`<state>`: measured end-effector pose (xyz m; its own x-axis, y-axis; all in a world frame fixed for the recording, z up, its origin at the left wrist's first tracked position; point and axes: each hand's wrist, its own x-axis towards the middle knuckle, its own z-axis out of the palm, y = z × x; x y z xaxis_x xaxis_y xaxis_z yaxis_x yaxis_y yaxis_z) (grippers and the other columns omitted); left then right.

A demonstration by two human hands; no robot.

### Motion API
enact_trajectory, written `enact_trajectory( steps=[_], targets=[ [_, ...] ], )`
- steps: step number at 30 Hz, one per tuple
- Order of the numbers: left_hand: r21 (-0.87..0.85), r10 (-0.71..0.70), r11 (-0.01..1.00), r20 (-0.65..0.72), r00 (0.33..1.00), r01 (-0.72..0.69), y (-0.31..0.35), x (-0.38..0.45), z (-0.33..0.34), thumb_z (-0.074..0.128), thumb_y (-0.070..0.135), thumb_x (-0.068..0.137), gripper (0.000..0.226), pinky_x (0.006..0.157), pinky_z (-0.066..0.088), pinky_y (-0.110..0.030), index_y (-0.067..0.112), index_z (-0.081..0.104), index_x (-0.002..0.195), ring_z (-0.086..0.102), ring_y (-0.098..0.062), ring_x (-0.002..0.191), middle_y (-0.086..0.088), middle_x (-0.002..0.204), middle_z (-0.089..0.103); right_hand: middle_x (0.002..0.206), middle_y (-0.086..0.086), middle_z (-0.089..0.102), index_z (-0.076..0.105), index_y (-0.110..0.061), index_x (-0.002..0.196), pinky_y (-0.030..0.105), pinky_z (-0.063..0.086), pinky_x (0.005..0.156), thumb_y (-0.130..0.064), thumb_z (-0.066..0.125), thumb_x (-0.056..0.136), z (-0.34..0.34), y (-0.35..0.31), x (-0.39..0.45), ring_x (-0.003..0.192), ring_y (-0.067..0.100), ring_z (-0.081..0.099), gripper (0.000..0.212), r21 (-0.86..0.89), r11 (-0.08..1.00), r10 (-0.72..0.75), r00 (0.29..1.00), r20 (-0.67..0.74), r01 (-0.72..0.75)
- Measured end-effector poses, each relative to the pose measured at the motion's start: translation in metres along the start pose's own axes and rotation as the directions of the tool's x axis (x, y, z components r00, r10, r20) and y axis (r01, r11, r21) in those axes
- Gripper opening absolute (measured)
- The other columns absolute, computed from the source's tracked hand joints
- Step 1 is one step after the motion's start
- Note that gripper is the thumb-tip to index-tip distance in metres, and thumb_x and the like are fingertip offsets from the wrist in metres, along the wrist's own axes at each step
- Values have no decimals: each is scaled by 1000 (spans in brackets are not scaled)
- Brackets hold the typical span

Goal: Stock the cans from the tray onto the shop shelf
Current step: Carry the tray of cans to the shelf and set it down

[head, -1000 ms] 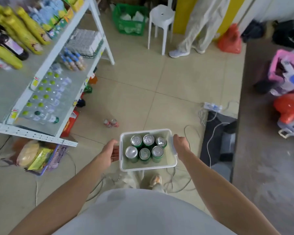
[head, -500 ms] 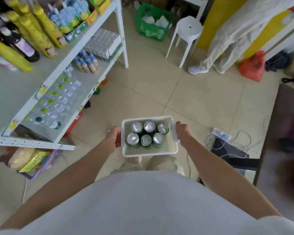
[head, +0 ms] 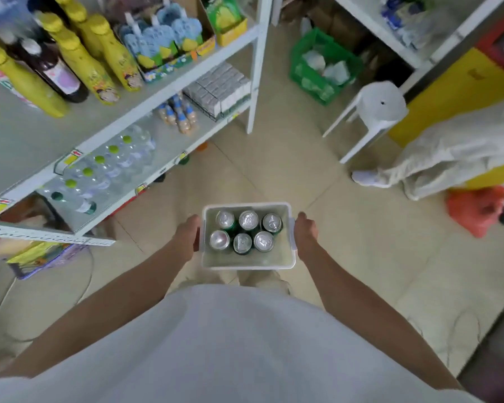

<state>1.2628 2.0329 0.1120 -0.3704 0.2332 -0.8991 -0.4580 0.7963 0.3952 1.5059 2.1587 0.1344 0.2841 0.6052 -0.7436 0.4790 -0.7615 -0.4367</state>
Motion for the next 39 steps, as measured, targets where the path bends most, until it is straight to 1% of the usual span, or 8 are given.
enact_trajectory(
  steps=[3, 9, 15, 20, 23, 30, 34, 39],
  targets=[
    [-111, -48, 993, -48, 998, 42, 20, 8, -2, 48, 35, 92, 28, 70, 48, -32, 10, 58, 94, 54, -27, 73, -11, 83, 55, 117, 22, 62, 61, 4, 123, 39, 46, 90, -32, 35, 101, 18, -45, 20, 103, 35, 59, 49, -106, 994, -22, 997, 70, 29],
    [-165, 19, 986, 0, 1000, -18, 40, 12, 12, 49, 37, 90, 31, 65, 48, -31, 8, 59, 90, 55, -27, 70, -11, 82, 58, 133, 26, 55, 54, 3, 130, 44, 43, 104, -30, 27, 104, 10, -72, 41, 123, 40, 53, 50, -234, 964, -113, 991, 76, 128],
    [-422, -110, 904, -86, 990, 64, 79, 53, -1, 51, 33, 92, 25, 68, 48, -34, 10, 59, 86, 53, -25, 67, -11, 81, 57, 124, 25, 60, 58, 2, 122, 38, 45, 84, -29, 29, 102, 80, -176, 78, 111, 38, 59, 47, -470, 836, -244, 959, 147, 284],
    [-624, -173, 781, -162, 972, 35, 85, 79, -24, 55, 36, 90, 28, 96, 54, -51, 9, 61, 93, 60, -30, 86, -17, 99, 62, 129, 29, 54, 48, 1, 131, 47, 44, 96, -17, 27, 104, 150, -236, 84, 120, 44, 54, 38, -766, 367, -398, 833, 384, 528],
    [-731, -223, 682, -196, 955, 9, 83, 82, -34, 53, 36, 90, 28, 90, 53, -46, 10, 59, 97, 57, -28, 87, -16, 100, 61, 123, 30, 60, 49, 2, 130, 46, 49, 90, -8, 34, 102, 189, -264, 75, 114, 44, 59, 33, -781, 108, -472, 723, 505, 616],
    [-897, -349, 441, -199, 916, -27, 54, 82, -53, 50, 33, 92, 39, 93, 52, -43, 1, 65, 108, 58, -29, 90, -21, 102, 64, 124, 31, 60, 44, 5, 136, 47, 45, 96, -7, 35, 104, 283, -293, 38, 118, 44, 57, 36, -635, -188, -452, 508, 733, 749],
    [-952, -400, 295, -196, 896, -76, 32, 82, -40, 47, 28, 94, 26, 76, 45, -33, 7, 62, 93, 53, -25, 80, -13, 88, 59, 126, 29, 60, 45, 5, 136, 46, 44, 96, -13, 33, 105, 327, -294, 25, 118, 41, 58, 38, -543, -251, -362, 443, 821, 802],
    [-986, -493, 107, -167, 854, -130, 11, 99, -14, 46, 25, 94, 22, 62, 38, -29, 12, 55, 79, 45, -21, 68, -10, 80, 50, 124, 27, 61, 60, 5, 122, 42, 46, 94, -36, 33, 105, 386, -277, 23, 115, 40, 59, 51, -520, -103, -201, 494, 846, 848]
  ],
)
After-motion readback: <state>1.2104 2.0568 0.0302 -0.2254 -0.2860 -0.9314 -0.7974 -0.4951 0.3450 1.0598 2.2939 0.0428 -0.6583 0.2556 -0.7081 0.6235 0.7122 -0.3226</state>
